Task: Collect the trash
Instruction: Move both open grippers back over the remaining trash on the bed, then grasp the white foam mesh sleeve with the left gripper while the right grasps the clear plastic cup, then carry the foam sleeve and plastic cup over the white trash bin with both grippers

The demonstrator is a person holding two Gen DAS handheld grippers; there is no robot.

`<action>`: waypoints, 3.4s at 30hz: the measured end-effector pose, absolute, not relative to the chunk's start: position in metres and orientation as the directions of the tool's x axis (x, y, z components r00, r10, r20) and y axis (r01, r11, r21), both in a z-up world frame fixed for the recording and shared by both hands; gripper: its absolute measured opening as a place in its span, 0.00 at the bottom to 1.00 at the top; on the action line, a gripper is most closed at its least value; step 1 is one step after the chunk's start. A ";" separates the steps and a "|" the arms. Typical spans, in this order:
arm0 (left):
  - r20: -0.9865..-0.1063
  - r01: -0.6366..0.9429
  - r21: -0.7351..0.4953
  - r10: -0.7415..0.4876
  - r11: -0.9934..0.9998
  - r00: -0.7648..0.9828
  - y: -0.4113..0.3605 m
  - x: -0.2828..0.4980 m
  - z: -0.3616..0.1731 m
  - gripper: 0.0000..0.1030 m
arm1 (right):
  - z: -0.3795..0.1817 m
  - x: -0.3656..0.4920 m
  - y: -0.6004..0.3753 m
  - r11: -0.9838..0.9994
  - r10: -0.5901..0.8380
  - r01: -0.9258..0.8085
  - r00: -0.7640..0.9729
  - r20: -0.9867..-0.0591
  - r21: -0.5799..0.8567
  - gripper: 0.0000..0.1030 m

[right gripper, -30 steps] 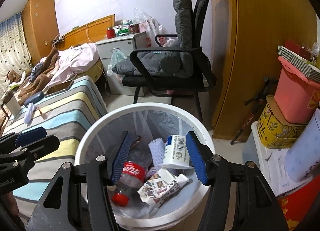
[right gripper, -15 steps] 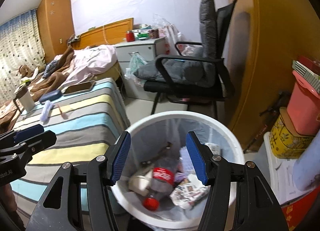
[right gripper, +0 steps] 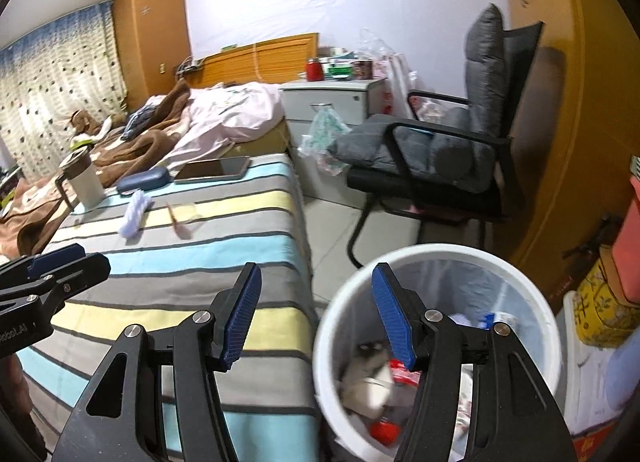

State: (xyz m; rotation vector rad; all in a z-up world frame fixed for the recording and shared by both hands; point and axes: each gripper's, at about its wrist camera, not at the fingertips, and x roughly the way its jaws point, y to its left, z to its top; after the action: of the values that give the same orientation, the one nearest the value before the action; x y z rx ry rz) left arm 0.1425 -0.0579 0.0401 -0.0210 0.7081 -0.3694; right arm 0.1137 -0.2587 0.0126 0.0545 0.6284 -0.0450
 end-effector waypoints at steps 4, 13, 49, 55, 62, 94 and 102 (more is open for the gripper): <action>-0.638 0.266 -0.152 -0.300 0.952 0.709 -0.029 0.152 0.035 0.59 | 0.012 0.127 -0.240 0.999 0.016 0.010 0.805 -0.593 0.040 0.58; -0.658 0.155 -0.139 -0.208 0.978 0.723 0.023 0.176 0.022 0.59 | 0.007 0.159 -0.204 0.995 0.090 -0.091 0.783 -0.616 0.030 0.58; -0.761 0.104 -0.180 -0.205 0.978 0.616 0.062 0.323 -0.033 0.65 | -0.035 0.270 -0.154 0.939 0.266 -0.341 0.626 -0.733 0.050 0.59; -0.771 0.103 -0.179 -0.204 0.979 0.603 0.061 0.334 -0.040 0.65 | -0.040 0.277 -0.154 0.931 0.282 -0.360 0.595 -0.753 0.064 0.59; -0.784 0.120 -0.182 -0.218 0.976 0.581 0.055 0.338 -0.049 0.58 | -0.040 0.281 -0.152 0.926 0.282 -0.372 0.583 -0.762 0.058 0.59; -0.730 0.208 -0.122 -0.229 0.971 0.644 0.023 0.270 -0.008 0.29 | -0.013 0.239 -0.173 0.952 0.275 -0.289 0.671 -0.689 0.098 0.43; -0.695 0.260 -0.122 -0.269 0.958 0.667 0.002 0.233 0.013 0.29 | 0.005 0.209 -0.191 0.960 0.264 -0.259 0.717 -0.645 0.106 0.43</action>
State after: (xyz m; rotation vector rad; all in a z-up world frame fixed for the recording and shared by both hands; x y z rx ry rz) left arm 0.2334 0.0015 0.0127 -0.0122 0.7865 -0.2987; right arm 0.2091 -0.1907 0.0054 0.0085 0.7151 0.2894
